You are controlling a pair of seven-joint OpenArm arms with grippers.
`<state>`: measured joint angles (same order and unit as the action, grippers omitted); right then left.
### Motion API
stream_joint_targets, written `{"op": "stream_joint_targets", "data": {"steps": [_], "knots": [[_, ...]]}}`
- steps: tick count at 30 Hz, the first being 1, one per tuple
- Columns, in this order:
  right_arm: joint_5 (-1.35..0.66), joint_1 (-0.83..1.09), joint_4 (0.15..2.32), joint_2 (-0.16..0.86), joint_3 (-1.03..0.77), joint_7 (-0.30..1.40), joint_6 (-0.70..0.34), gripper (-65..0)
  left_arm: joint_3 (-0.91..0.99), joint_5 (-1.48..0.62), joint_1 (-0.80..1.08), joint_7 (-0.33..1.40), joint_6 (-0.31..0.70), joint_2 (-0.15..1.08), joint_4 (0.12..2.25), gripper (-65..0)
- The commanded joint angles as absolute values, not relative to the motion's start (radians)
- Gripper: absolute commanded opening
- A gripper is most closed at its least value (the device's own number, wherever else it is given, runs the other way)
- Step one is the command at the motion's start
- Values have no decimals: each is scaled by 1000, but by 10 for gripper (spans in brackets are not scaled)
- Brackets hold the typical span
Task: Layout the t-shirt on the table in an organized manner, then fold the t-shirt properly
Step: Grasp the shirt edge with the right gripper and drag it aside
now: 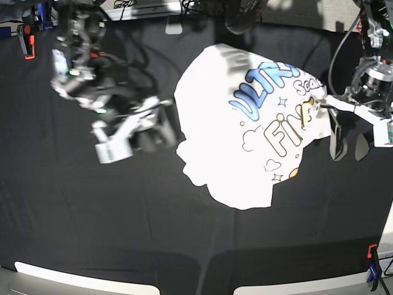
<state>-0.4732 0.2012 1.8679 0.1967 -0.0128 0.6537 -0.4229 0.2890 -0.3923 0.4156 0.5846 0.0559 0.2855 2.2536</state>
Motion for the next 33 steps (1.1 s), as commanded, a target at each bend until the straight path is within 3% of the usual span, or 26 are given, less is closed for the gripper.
{"op": "stream_joint_targets", "data": {"steps": [1,5,12,25,33], "knots": [[-461,176,1874,197,9,605,-427,-364,294,-395,413,561,56,294,2272,-362],[-352,131,1797,141,74,576,-406,-364,294,-395,413,561,56,294,2272,-362],[-345,62,1650,43,72,574,-403,-364,294,-395,413,561,56,294,2272,-362],[-287,63,1531,41,51,478,-403,-364,294,-395,413,561,56,294,2272,-362],[-291,64,1457,41,54,512,-405,-369,294,-395,413,561,56,294,2272,-362]]}}
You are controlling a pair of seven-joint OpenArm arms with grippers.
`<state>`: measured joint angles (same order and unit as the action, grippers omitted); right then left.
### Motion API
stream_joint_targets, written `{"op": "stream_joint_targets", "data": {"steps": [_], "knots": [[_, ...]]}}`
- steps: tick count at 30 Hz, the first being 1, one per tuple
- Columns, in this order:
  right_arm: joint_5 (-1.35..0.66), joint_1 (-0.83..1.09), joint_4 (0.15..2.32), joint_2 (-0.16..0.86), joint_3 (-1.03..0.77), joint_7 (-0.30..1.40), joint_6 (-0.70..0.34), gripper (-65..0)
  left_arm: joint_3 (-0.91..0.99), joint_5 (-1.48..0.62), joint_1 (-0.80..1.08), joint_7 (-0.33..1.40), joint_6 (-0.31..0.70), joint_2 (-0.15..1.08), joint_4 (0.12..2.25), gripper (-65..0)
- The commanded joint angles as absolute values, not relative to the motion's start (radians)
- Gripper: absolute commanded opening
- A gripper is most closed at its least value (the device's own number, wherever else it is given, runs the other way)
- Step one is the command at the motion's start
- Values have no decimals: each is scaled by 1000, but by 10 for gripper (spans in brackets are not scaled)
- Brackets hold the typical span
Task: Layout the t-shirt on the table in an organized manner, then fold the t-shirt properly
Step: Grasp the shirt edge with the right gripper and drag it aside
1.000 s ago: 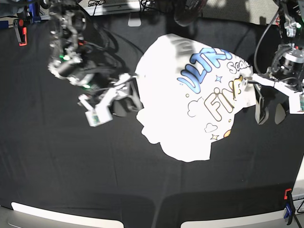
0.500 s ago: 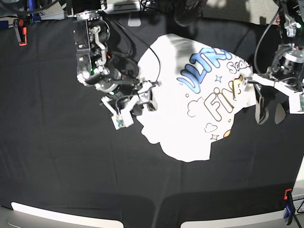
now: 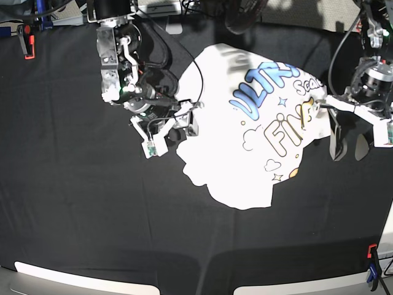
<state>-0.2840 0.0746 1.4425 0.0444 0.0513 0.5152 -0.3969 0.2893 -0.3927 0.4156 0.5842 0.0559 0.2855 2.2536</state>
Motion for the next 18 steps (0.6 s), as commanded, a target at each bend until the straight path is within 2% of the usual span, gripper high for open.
{"op": "stream_joint_targets", "data": {"steps": [1,3,5,6,12,18], "knots": [[-291,64,1457,41,54,523,-405,-395,294,-395,413,561,56,294,2272,-362],[-291,67,1457,41,54,545,-405,-493,294,-395,413,561,56,294,2272,-362],[-291,70,1457,42,53,546,-409,-628,294,-395,413,561,56,294,2272,-362],[-291,70,1458,42,53,549,-422,-650,294,-395,413,561,56,294,2272,-362],[-290,70,1544,47,-11,638,-427,-650,294,-395,413,561,56,294,2272,-362],[-290,70,1635,53,-230,656,-464,-650,294,-395,413,561,56,294,2272,-362]]}}
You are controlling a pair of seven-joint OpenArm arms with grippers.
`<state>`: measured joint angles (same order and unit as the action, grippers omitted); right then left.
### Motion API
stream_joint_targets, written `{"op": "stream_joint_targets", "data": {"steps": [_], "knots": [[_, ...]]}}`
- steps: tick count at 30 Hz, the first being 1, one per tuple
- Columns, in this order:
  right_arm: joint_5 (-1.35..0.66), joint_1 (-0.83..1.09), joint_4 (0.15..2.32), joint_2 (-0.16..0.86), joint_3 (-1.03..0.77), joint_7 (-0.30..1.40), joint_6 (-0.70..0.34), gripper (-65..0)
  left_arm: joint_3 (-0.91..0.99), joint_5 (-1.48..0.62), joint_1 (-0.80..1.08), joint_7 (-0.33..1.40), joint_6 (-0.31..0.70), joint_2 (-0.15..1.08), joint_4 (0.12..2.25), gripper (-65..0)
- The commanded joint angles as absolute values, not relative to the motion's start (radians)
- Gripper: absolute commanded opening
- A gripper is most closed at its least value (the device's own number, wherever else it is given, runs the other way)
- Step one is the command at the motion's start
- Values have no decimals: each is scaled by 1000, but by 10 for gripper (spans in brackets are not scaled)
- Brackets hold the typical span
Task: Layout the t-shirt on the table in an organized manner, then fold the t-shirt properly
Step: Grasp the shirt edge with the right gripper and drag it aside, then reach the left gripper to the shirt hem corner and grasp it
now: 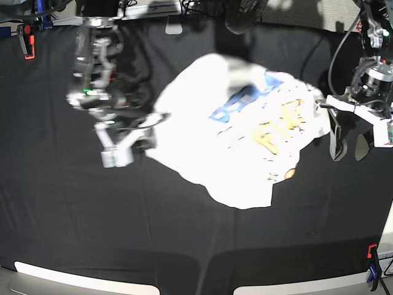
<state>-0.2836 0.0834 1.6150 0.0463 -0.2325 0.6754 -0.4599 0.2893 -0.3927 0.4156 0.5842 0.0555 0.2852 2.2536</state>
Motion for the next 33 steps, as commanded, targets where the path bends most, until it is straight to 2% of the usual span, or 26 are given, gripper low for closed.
{"op": "stream_joint_targets", "data": {"steps": [1,7,22,25,29,33], "knots": [[-291,70,1642,58,-272,655,-480,-650,294,-395,413,561,56,294,2272,-362],[-299,70,1644,166,-469,661,-498,-650,294,-395,413,561,56,294,2272,-362],[-299,70,1644,531,-839,682,-494,-650,294,-397,413,561,55,294,2272,-362],[-340,70,1644,579,-883,705,-494,-650,293,-480,412,561,60,294,2272,-362],[-425,69,1644,597,-904,760,-494,-650,277,-595,385,570,223,294,2272,-362],[-427,69,1644,590,-903,788,-495,-650,184,-550,315,591,263,295,2270,-362]]}}
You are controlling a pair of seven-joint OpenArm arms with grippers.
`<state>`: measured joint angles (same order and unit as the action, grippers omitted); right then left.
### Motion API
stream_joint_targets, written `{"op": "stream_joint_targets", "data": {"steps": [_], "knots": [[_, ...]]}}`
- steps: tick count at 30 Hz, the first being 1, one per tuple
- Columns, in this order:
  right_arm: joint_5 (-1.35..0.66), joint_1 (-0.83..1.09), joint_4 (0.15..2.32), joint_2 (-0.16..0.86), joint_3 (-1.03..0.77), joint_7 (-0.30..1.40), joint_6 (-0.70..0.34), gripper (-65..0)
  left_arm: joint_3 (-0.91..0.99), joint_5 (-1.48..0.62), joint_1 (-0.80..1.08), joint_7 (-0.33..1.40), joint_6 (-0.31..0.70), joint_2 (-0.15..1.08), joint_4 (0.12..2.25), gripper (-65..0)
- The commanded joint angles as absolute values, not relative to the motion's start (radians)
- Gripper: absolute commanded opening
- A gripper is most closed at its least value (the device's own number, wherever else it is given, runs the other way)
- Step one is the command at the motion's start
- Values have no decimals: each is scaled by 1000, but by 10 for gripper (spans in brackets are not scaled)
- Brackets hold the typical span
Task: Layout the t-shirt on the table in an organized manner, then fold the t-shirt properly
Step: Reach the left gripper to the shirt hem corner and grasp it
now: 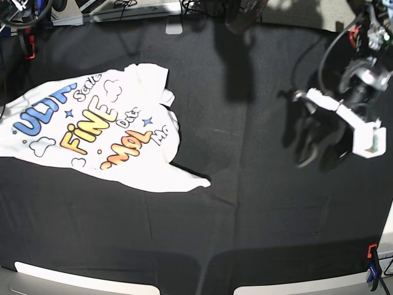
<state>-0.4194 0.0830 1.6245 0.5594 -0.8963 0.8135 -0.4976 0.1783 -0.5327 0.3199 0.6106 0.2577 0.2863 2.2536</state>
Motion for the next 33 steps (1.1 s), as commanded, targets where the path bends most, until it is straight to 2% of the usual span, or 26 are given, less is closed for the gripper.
{"op": "stream_joint_targets", "data": {"steps": [1,7,13,20,25,33], "knots": [[-427,70,1644,590,-903,789,-495,-650,147,-514,294,596,265,295,2268,-362],[-427,69,1644,590,-903,795,-495,-650,-128,-311,153,590,266,297,2152,-362],[-437,69,1644,590,-902,815,-495,-650,-368,-97,-28,499,271,297,1864,-362],[-562,69,1644,590,-902,877,-498,-650,-624,115,-237,324,268,289,1553,-362],[-565,68,1644,590,-902,884,-499,-650,-707,215,-347,279,258,237,1381,-362],[-566,69,1644,590,-902,910,-499,-650,-709,234,-485,231,252,163,1181,-362]]}}
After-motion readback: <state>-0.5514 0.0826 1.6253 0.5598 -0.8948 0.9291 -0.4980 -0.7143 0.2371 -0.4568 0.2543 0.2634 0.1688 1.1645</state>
